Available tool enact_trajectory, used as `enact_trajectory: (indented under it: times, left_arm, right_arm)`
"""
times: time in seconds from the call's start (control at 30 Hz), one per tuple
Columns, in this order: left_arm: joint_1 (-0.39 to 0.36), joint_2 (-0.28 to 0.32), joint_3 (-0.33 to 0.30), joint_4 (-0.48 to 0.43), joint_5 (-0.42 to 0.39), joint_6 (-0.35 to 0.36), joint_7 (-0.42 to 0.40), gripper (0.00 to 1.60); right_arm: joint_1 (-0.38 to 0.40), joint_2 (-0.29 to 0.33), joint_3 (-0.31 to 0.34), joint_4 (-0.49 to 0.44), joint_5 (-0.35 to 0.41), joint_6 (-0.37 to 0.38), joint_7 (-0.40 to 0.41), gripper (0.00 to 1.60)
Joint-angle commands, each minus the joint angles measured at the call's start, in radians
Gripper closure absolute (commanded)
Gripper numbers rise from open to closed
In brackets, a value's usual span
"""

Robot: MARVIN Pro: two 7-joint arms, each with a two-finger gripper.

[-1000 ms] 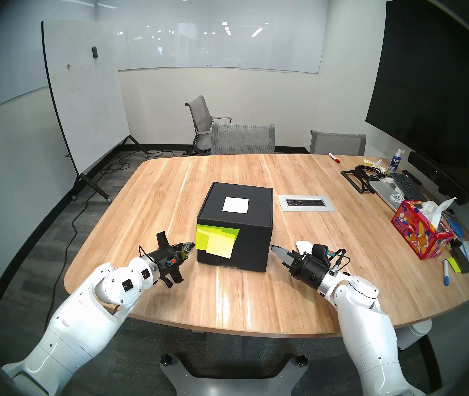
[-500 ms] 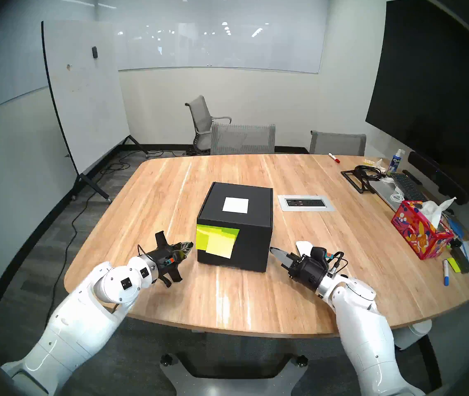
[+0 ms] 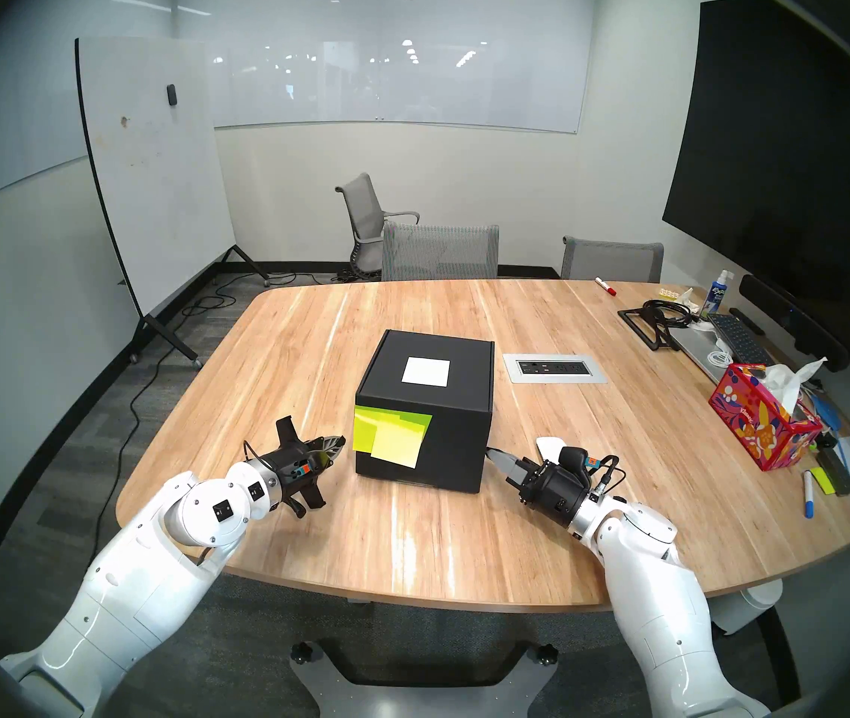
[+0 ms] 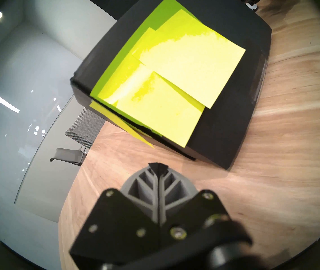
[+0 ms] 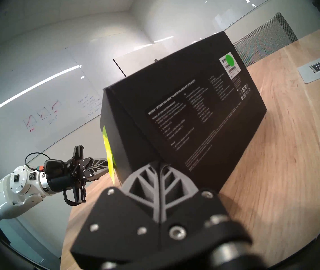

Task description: Open the box and place the mouse inside

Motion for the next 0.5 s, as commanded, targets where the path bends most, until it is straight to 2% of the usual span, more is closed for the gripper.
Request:
enact_trajectory:
  times: [0.0, 0.47]
  left_arm:
    - [0.003, 0.006, -0.009, -0.017, -0.009, -0.010, 0.001, 1.60]
    - [0.017, 0.015, 0.002, -0.023, -0.015, -0.021, -0.003, 1.60]
  right_arm:
    - [0.019, -0.010, -0.001, -0.016, 0.008, -0.008, 0.006, 1.60]
    - [0.012, -0.015, 0.001, -0.026, 0.007, -0.011, -0.003, 1.60]
